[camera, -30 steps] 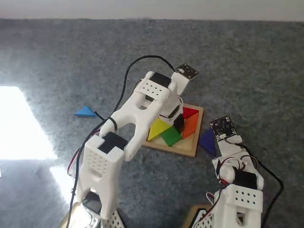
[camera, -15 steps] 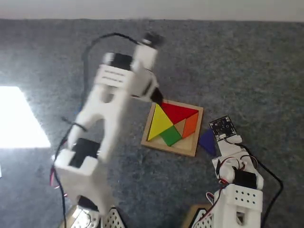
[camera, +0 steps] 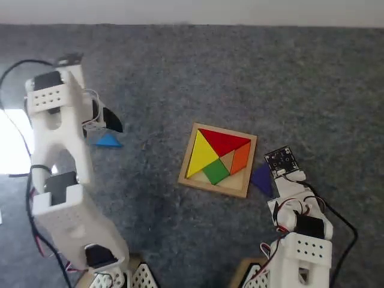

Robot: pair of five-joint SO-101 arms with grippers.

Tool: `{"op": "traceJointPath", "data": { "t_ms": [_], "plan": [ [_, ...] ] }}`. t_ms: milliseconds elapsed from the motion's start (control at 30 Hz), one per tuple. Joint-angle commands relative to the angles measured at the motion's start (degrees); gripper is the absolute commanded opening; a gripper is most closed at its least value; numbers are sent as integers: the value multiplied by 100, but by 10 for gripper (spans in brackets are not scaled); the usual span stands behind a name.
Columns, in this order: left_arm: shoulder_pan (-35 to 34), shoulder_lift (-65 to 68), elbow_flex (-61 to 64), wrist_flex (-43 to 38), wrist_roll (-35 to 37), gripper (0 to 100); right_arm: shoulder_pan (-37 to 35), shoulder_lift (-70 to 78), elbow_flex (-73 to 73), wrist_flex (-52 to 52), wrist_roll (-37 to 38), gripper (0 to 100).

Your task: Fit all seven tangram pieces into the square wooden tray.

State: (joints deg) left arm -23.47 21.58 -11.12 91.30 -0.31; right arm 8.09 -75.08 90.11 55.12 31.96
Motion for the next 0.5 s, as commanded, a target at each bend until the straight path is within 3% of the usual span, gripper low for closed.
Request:
{"op": "traceJointPath", "data": {
  "t_ms": [0, 200, 467],
  "plan": [
    [220, 246, -75, 158, 1433, 316, -48, 22, -18, -57, 62, 216],
    [624, 607, -66, 176, 2752, 316, -48, 22, -18, -48, 62, 216],
    [554, 1055, -92, 62, 3182, 316, -48, 22, -18, -48, 62, 216]
  ]
}}
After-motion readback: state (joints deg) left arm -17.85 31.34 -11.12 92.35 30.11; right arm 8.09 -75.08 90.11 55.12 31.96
